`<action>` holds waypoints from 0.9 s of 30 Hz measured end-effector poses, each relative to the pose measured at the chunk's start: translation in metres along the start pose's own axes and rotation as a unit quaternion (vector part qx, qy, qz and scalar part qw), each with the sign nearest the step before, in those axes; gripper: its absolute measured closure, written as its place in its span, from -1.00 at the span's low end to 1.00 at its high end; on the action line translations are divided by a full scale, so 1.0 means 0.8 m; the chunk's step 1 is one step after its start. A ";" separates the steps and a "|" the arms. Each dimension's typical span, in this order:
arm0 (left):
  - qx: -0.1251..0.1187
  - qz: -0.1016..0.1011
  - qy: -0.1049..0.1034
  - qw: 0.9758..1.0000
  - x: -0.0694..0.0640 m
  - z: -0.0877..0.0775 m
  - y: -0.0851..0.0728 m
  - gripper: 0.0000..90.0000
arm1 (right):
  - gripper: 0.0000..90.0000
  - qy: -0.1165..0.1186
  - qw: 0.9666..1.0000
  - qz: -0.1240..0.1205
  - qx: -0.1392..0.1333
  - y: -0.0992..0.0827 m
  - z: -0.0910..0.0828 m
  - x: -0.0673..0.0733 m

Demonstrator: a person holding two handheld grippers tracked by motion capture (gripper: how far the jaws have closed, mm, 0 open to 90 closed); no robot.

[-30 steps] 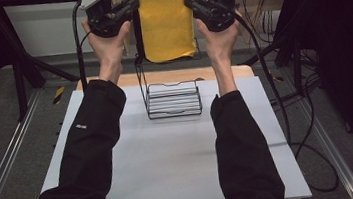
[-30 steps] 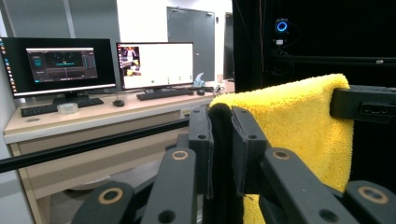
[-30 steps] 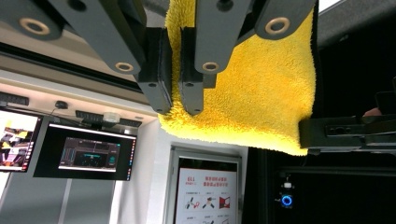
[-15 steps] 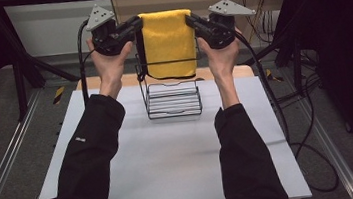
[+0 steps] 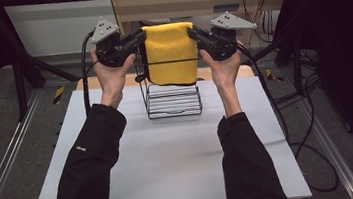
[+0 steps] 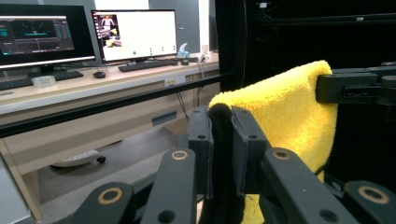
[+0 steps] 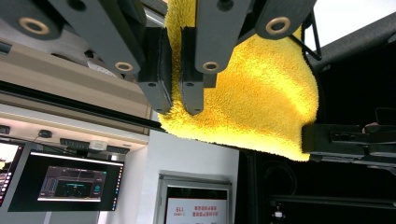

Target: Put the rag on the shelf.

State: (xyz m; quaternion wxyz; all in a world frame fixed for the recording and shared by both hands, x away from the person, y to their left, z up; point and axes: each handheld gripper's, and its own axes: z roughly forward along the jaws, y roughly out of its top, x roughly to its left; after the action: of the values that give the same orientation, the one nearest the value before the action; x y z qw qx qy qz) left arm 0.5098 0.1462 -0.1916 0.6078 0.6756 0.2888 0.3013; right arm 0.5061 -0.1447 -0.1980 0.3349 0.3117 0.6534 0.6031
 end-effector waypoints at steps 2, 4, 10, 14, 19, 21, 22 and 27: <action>0.000 0.002 -0.003 1.000 -0.001 -0.004 -0.001 0.76 | 0.88 0.002 1.000 -0.003 0.000 0.000 -0.003 0.002; 0.001 -0.001 -0.006 1.000 -0.002 -0.008 -0.002 0.76 | 0.87 0.004 1.000 -0.007 -0.001 0.000 -0.005 0.005; 0.014 0.004 -0.009 1.000 -0.010 -0.018 -0.007 0.76 | 0.87 0.007 1.000 -0.016 0.009 -0.002 -0.013 0.014; 0.023 0.000 -0.015 1.000 -0.014 -0.023 -0.009 0.76 | 0.87 0.011 1.000 -0.020 0.019 -0.002 -0.020 0.019; 0.039 0.003 -0.016 0.999 -0.021 -0.028 -0.015 0.75 | 0.87 0.014 0.999 -0.021 0.028 -0.008 -0.029 0.026; 0.045 0.007 -0.017 0.999 -0.024 -0.031 -0.018 0.75 | 0.87 0.016 0.999 -0.015 0.032 -0.014 -0.031 0.027; 0.046 0.008 -0.018 0.999 -0.026 -0.031 -0.020 0.74 | 0.87 0.016 0.999 -0.015 0.032 -0.014 -0.031 0.027; 0.057 0.005 -0.022 0.998 -0.035 -0.036 -0.035 0.74 | 0.87 0.024 0.999 -0.009 0.046 -0.026 -0.039 0.030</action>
State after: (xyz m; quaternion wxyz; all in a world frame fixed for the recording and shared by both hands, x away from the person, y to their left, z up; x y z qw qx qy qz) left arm 0.4692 0.1464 -0.2188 0.5730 0.7168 0.2890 0.2725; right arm 0.4665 -0.1450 -0.2188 0.3095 0.3063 0.6909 0.5771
